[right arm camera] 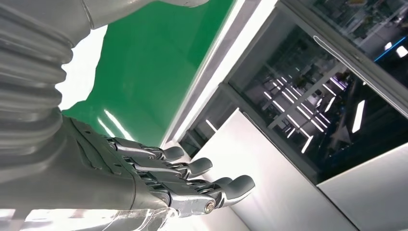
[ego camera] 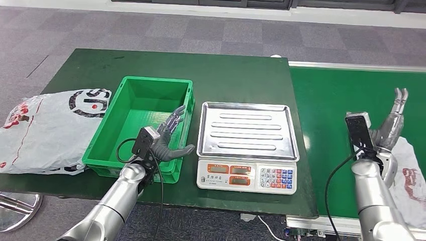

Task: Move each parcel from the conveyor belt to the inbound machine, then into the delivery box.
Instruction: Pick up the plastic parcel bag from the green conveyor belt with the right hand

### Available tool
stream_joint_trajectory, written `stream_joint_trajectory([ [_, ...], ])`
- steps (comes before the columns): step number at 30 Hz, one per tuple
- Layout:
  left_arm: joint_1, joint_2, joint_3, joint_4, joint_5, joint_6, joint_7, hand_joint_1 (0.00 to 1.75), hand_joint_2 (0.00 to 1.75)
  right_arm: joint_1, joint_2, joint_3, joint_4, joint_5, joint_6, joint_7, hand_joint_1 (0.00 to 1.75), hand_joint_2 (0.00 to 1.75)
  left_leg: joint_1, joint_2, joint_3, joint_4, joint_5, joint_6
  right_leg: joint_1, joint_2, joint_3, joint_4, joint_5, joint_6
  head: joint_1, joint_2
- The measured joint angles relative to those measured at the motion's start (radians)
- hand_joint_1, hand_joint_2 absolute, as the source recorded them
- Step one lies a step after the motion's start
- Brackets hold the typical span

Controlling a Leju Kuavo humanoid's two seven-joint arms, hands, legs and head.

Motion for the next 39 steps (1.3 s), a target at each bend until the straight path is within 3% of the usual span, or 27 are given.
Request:
stream_joint_trajectory([
  [5,0.001,0.002,0.0,0.0,-0.002,0.009,0.0,0.0,1.75,-0.052,-0.014,0.0,0.085,0.261,0.057,0.247,0.0,1.75,0.0,0.0,0.0,0.0,0.0,0.0,0.0,0.0,0.0,0.0,0.0,0.0,0.0,0.0],
  [12,0.008,0.008,0.001,-0.008,-0.02,0.009,0.0,0.0,1.75,-0.143,-0.036,0.0,0.253,0.444,0.232,0.561,0.0,1.75,0.0,-0.001,0.0,0.0,0.001,0.001,0.0,-0.001,0.001,0.0,0.0,0.0,0.0,0.0],
  [16,0.008,0.01,0.006,-0.008,-0.032,0.007,0.0,0.0,1.75,-0.167,-0.051,0.0,0.316,0.506,0.365,0.687,0.0,1.75,0.0,-0.001,0.0,0.0,0.001,0.001,0.0,-0.001,0.001,0.0,0.0,0.0,0.0,0.0],
  [29,0.004,0.012,0.009,-0.003,-0.044,0.01,0.0,0.0,1.75,-0.186,-0.066,0.006,0.415,0.591,0.662,0.763,0.0,1.75,0.0,-0.001,0.0,0.0,0.001,0.001,0.0,-0.001,0.001,0.0,0.0,0.0,0.0,0.0],
  [39,0.003,0.012,0.01,-0.001,-0.043,0.012,0.0,0.0,1.75,-0.202,-0.066,0.012,0.436,0.608,0.701,0.762,0.0,1.75,0.0,-0.001,0.0,0.0,0.001,0.001,0.0,-0.001,0.001,0.0,0.0,0.0,0.0,0.0],
])
